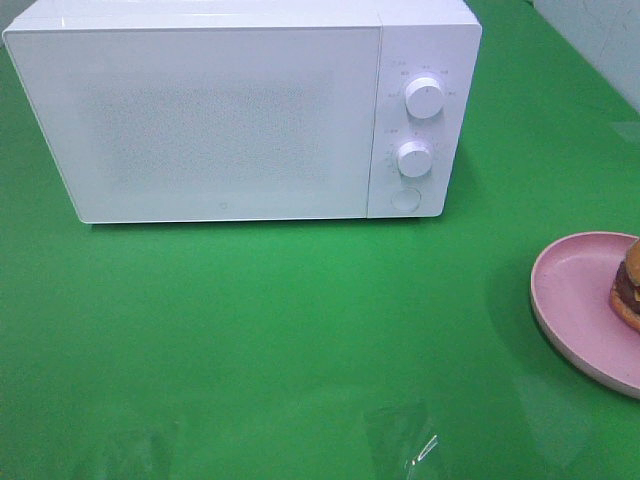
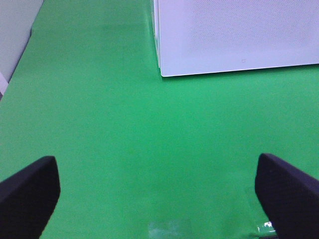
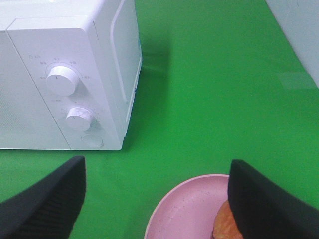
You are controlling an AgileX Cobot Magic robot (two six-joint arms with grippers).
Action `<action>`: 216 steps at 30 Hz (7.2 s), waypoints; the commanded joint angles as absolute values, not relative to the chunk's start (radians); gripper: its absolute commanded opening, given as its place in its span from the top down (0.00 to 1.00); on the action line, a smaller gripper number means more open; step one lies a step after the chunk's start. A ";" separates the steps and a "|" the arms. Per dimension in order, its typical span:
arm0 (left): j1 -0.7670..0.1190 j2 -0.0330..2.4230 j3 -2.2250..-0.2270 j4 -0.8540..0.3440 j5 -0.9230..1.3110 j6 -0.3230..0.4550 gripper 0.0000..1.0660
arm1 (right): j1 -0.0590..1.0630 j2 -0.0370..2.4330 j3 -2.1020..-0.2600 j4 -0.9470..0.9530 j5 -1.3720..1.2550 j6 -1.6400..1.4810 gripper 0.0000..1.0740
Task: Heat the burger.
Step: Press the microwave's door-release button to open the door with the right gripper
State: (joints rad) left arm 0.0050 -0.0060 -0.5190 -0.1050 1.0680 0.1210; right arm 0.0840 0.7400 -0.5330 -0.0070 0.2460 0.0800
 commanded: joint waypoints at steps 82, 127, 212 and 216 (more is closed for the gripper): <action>-0.002 -0.029 -0.517 -0.110 1.071 0.120 0.06 | 0.840 1.687 -0.393 0.787 -1.110 0.572 0.91; -0.002 -0.029 -0.517 -0.110 1.071 0.120 0.06 | 0.674 1.929 -0.572 0.578 -0.950 1.297 1.00; -0.002 -0.022 -0.517 -0.109 1.071 0.120 0.06 | 0.523 2.208 -0.940 0.560 -1.224 1.251 1.00; -0.002 -0.022 -0.517 -0.109 1.071 0.120 0.06 | 0.523 2.224 -0.961 0.560 -1.216 1.242 1.00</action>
